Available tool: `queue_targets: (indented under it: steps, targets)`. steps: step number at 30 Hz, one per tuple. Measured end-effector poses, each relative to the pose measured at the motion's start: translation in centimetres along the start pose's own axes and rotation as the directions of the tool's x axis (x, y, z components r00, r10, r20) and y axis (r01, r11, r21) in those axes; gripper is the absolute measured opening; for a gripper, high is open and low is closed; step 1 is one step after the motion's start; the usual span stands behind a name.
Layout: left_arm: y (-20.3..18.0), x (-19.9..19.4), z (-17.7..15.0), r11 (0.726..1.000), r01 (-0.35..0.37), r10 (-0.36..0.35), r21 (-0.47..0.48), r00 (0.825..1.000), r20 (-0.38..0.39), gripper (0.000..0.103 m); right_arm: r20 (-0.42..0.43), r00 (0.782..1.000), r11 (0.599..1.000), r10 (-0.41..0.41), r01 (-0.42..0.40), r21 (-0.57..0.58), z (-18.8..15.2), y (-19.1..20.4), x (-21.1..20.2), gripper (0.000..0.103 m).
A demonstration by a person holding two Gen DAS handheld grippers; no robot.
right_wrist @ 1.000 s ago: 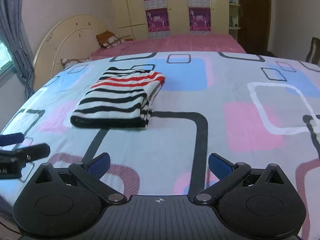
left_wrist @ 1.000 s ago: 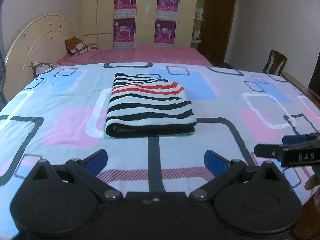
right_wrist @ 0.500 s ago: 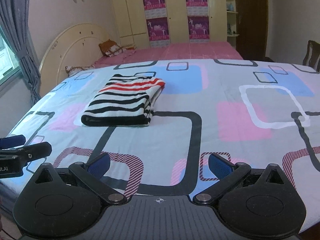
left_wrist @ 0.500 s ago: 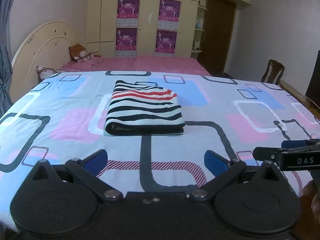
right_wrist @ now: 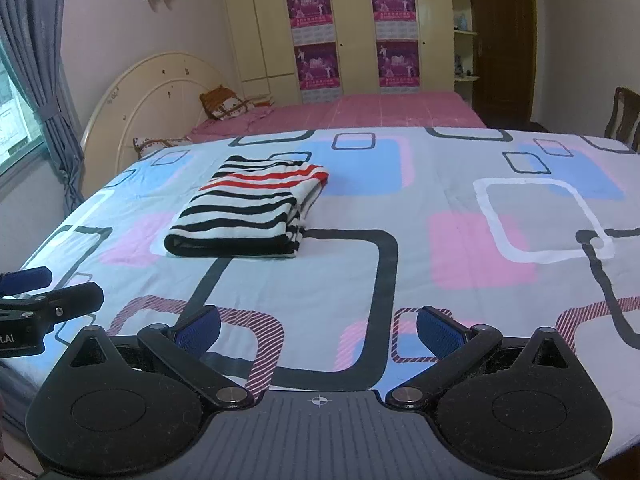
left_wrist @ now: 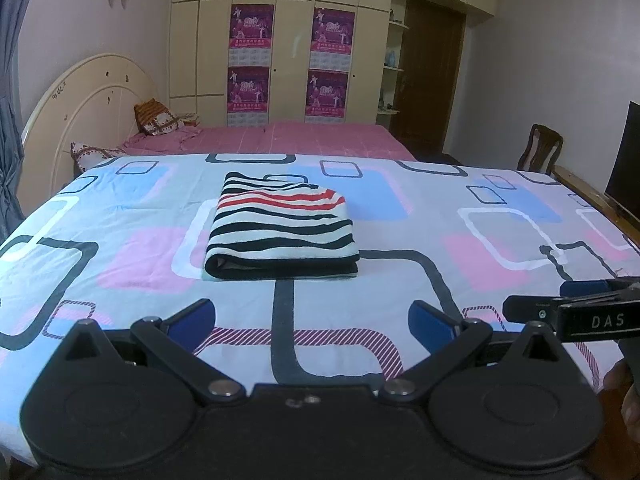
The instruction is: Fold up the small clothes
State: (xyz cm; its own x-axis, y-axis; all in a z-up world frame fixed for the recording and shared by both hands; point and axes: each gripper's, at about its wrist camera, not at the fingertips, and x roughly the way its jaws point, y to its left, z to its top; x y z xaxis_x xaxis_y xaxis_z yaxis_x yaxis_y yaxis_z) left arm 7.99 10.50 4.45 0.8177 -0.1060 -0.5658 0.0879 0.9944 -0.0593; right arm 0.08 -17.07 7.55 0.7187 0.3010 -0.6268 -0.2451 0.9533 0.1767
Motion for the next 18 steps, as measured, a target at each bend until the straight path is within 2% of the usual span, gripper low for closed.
queue_targets:
  steps: [18]
  targets:
    - [0.45,-0.10,0.06,1.000,0.012,-0.012,0.006,1.000,0.009,0.103,0.004,1.000,1.000,-0.003,0.003,-0.003,-0.12,0.04,-0.25,0.103]
